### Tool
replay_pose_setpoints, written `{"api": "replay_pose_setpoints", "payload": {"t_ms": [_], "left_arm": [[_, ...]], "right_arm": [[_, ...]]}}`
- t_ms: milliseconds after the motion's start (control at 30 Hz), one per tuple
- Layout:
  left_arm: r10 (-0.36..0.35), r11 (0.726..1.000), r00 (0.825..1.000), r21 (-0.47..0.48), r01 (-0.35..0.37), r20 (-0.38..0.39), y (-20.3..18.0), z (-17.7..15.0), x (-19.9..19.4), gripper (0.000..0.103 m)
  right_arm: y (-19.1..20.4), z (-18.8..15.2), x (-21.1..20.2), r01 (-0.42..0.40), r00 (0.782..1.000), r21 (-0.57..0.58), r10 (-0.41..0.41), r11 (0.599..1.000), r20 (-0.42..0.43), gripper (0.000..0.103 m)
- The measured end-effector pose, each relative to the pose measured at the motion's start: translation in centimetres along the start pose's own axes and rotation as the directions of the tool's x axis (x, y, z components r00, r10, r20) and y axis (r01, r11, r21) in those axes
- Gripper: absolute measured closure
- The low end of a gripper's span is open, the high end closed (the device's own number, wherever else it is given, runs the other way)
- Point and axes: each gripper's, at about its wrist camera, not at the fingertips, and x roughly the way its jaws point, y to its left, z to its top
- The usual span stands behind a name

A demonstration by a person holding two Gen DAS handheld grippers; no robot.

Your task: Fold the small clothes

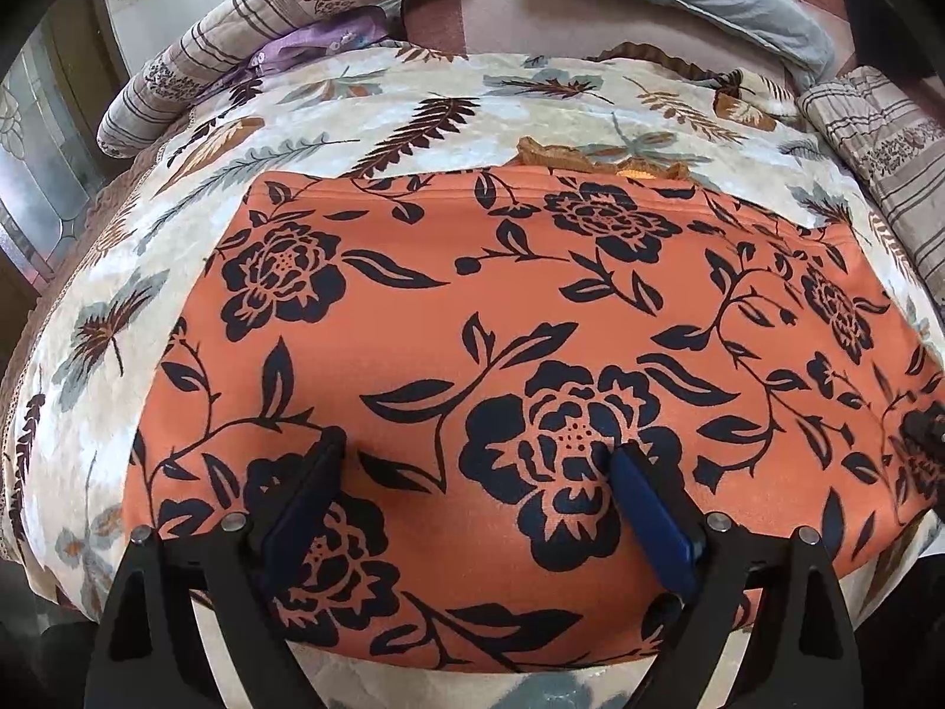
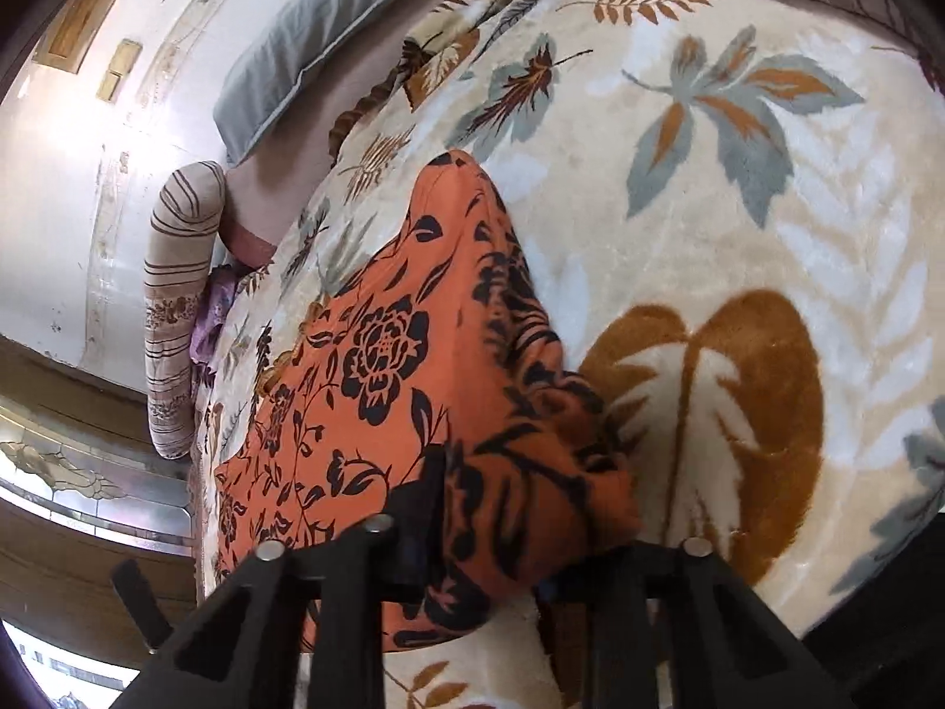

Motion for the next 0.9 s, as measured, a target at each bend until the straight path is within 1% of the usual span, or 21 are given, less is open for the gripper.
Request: {"api": "replay_pose_setpoints", "payload": {"t_ms": [33,100,167,200,233,267,300,333,367,400,433,467,533,567,633,667,733,800,833,867,900], "left_arm": [[-0.002,1.0,1.0,-0.006,0.002,0.018,0.1,0.1,-0.5,0.009],[0.002,1.0,0.998,-0.013,-0.001,0.057,0.2,0.2,-1.3,0.009],[0.009,1.0,0.998,-0.005,-0.009,0.058,0.1,0.1,-1.1,0.009],[0.011,1.0,0.999,0.007,-0.011,0.03,0.0,-0.1,-0.3,0.009],[0.015,1.0,1.0,0.022,-0.015,-0.003,-0.2,-0.3,0.6,0.009],[0.02,0.999,1.0,0.027,-0.02,0.005,-0.3,-0.5,1.1,0.007],[0.034,0.999,0.999,0.028,-0.035,0.041,-0.4,-0.7,0.9,0.006],[0.038,0.999,0.999,0.03,-0.039,0.035,-0.4,-0.6,0.8,0.006],[0.033,0.999,0.999,0.027,-0.034,0.026,-0.4,-0.4,0.8,0.006],[0.023,0.999,1.0,0.024,-0.023,0.014,-0.2,-0.2,0.8,0.006],[0.01,1.0,1.0,0.021,-0.01,0.007,0.1,-0.1,0.8,0.006],[-0.007,1.0,1.0,0.017,0.007,0.002,0.4,0.0,0.7,0.006],[-0.05,0.999,0.999,-0.016,0.05,-0.006,1.6,0.3,-0.1,0.006],[-0.063,0.997,0.998,-0.041,0.063,0.006,2.4,0.2,-0.6,0.006],[-0.078,0.99,0.995,-0.111,0.084,0.059,5.0,0.2,-2.6,0.006],[-0.073,0.986,0.994,-0.142,0.084,0.08,6.3,0.1,-3.4,0.006],[-0.036,0.965,0.99,-0.252,0.07,0.138,10.8,-0.4,-5.5,0.006],[0.009,0.94,0.986,-0.338,0.049,0.169,14.3,-1.1,-6.6,0.006],[0.059,0.914,0.981,-0.405,0.021,0.184,17.0,-1.8,-7.4,0.006],[0.084,0.9,0.98,-0.436,0.004,0.183,18.3,-2.1,-7.6,0.006],[0.112,0.873,0.978,-0.487,-0.014,0.174,20.6,-2.8,-7.8,0.006]], "right_arm": [[-0.1,0.0,0.2,0.002,1.0,0.001,-0.002,1.0,-0.011,0.078],[-0.4,0.0,0.1,-0.009,1.0,0.024,0.01,1.0,-0.003,0.075],[-1.0,0.1,0.3,-0.015,1.0,0.068,0.016,0.998,-0.004,0.061],[-1.4,0.2,0.5,-0.042,0.999,0.094,0.042,0.995,0.0,0.042],[-1.6,0.2,0.4,-0.075,0.997,0.114,0.074,0.991,0.01,0.039],[-1.5,0.3,0.4,-0.073,0.997,0.117,0.073,0.99,0.011,0.039],[-1.2,0.4,0.5,-0.066,0.998,0.093,0.065,0.993,0.006,0.039],[-0.7,0.5,0.6,-0.05,0.999,0.063,0.05,0.997,0.006,0.05],[-0.3,0.7,0.9,-0.011,1.0,0.031,0.01,0.999,0.003,0.066],[-0.2,0.7,1.2,-0.009,1.0,0.03,0.01,0.999,-0.008,0.079],[-0.2,0.8,1.5,-0.006,1.0,0.036,0.007,0.999,-0.015,0.082],[0.2,0.9,1.5,0.005,1.0,0.025,-0.005,1.0,-0.01,0.083],[2.1,0.9,0.7,0.041,0.999,-0.041,-0.04,0.998,0.025,0.084],[4.2,0.8,-0.2,0.05,0.997,-0.106,-0.044,0.993,0.06,0.084],[7.9,0.6,-1.5,0.05,0.993,-0.207,-0.027,0.977,0.112,0.084],[11.0,0.3,-2.3,0.052,0.989,-0.287,-0.011,0.957,0.144,0.084],[15.5,-0.3,-2.9,0.044,0.985,-0.388,0.025,0.921,0.171,0.084],[21.0,-2.1,-2.9,0.03,0.981,-0.508,0.072,0.861,0.18,0.084],[23.4,-3.3,-2.6,0.015,0.981,-0.554,0.095,0.832,0.169,0.085],[25.7,-4.6,-2.1,0.0,0.982,-0.599,0.113,0.801,0.152,0.085],[28.1,-6.5,-1.1,-0.017,0.985,-0.65,0.126,0.76,0.122,0.085]]}}
